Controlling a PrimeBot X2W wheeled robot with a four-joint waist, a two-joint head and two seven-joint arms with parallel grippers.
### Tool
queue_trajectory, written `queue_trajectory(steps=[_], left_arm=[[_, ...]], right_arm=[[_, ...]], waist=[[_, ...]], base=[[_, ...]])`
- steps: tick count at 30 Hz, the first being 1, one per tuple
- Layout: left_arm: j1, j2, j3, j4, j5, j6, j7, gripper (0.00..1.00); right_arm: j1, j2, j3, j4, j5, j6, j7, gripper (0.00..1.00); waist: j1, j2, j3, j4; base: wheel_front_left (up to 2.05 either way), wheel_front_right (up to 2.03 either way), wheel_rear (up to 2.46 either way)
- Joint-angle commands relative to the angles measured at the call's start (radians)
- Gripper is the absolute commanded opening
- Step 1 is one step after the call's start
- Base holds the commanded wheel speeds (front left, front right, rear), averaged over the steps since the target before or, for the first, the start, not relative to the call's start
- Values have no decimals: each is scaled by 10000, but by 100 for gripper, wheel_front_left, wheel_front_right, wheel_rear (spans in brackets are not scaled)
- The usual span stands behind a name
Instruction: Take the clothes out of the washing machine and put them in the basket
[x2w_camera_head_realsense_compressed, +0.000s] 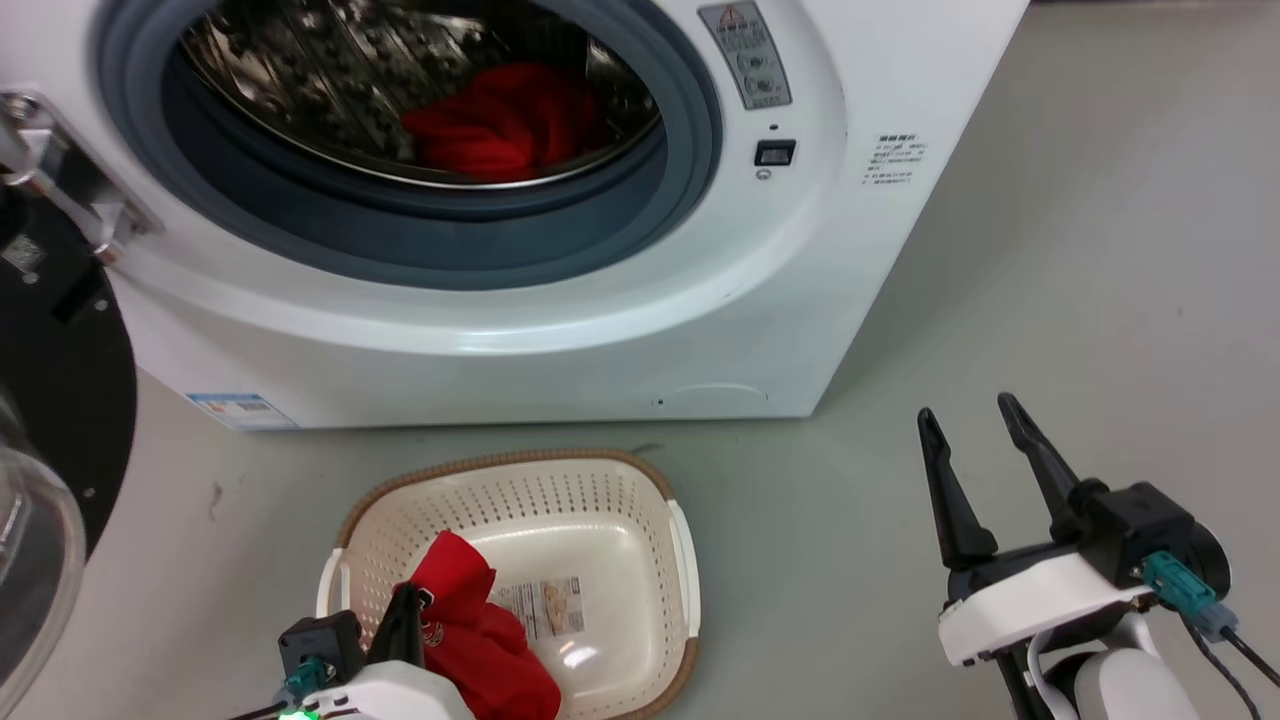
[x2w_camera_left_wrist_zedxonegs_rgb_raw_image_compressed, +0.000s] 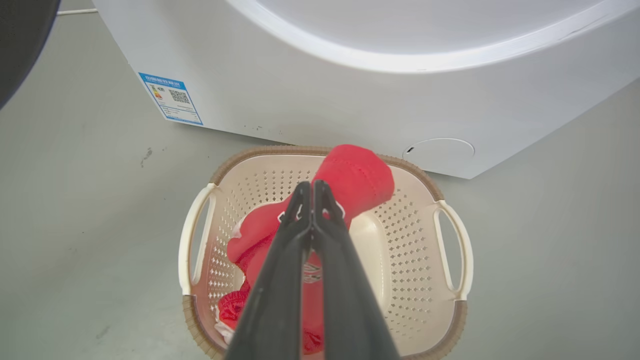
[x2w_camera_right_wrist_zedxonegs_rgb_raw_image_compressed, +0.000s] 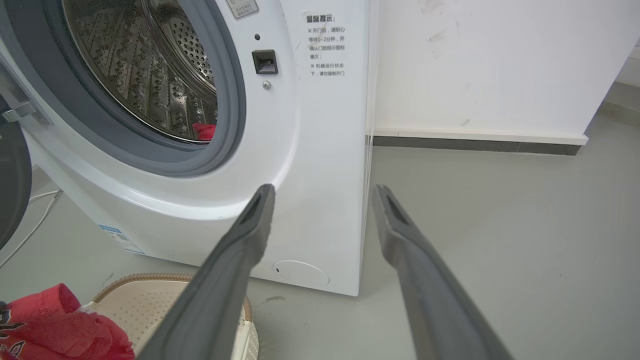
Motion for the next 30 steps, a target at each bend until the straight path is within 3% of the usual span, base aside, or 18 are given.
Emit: queue_trajectory(steps=[1,18,30], left_arm=[[-431,6,89,577,-63,-44,-63,0],[-3975,394,727,4123,360,-366,-62,0],[-5292,757,796,6000,383,-464,-63,0]], right_arm=[[-254,-1,43,-49,-33,-7,-60,100],[-1626,1,507,-101,-88,-7,-305,100],[-2218,1,775,135,37,-7,-595,100]], waist=[[-1,-1,578,-110],[-1,-1,3338,-410],[-1,-1,4415,-730]], base=[[0,0,0],[0,0,0],[0,0,0]])
